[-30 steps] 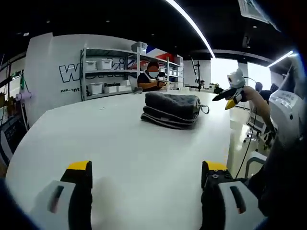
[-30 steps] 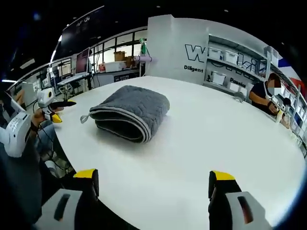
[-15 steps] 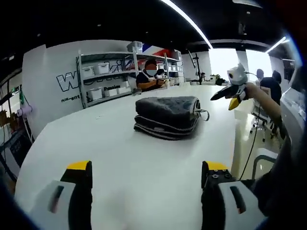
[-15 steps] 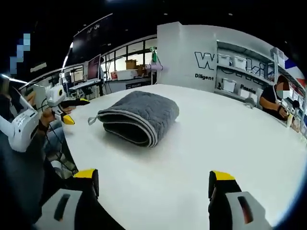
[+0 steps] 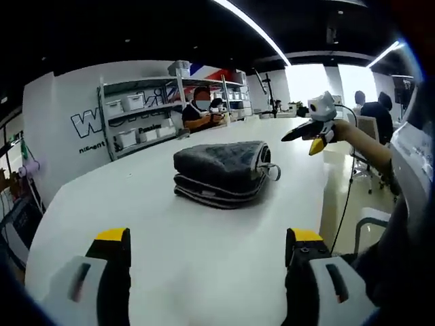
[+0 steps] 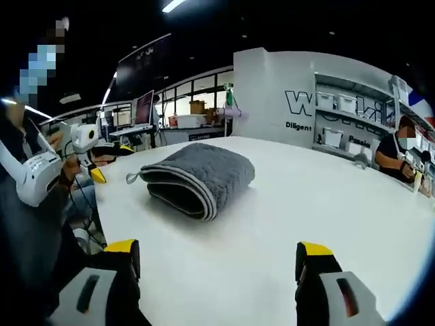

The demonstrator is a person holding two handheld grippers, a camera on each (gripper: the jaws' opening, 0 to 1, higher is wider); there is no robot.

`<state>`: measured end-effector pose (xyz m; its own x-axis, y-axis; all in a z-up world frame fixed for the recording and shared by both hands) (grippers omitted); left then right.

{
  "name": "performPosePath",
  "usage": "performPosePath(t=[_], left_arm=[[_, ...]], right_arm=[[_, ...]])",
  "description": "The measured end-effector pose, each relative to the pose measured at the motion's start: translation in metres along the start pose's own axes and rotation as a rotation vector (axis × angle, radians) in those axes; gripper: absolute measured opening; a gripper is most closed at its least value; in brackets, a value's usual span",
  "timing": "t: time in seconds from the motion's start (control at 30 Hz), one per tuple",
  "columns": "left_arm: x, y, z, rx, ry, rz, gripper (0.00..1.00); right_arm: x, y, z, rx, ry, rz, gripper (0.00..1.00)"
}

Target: Fold the towel on the table until its edges align and the towel forms a compact rectangular stack.

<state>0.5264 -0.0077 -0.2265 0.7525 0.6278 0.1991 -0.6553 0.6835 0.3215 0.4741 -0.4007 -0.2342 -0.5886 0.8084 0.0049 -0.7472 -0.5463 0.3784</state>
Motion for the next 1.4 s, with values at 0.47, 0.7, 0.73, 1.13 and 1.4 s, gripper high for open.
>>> performPosePath(t=[0.47,0.7,0.73,1.13,1.4], left_arm=[[0.001,0.001,-0.004,0.012,0.018,-0.002,0.99],[0.0,-0.004,-0.008,0.005,0.095,-0.02,0.99],[-0.001,-0.005,-0.008,0.003,0.115,-0.022,0.99],[-0.016,-0.012,-0.005,-0.042,0.199,-0.088,0.99],[-0.016,-0.012,-0.005,-0.044,0.203,-0.086,0.99]], right_arm=[[-0.002,0.001,-0.004,0.001,-0.009,0.0,0.99],[-0.001,0.0,-0.002,0.012,0.011,0.008,0.99],[-0.001,0.0,-0.002,0.017,0.015,0.011,0.99],[-0.004,-0.005,-0.003,0.017,0.004,0.014,0.99],[0.0,-0.005,-0.001,0.018,0.008,0.02,0.99]])
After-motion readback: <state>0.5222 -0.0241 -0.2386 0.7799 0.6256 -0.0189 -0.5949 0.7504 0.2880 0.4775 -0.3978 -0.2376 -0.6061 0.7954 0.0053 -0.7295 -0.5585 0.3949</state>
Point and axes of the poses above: the point that each gripper's makers call its tool centre point, and the gripper's own axes: y roughly backward along the fingers, x roughly to its left, z roughly out of its top, the point moved 6 cm from there along y, roughly backward along the fingers, and after that the axes turned 2 degrees about z, right-handed, at the moved point
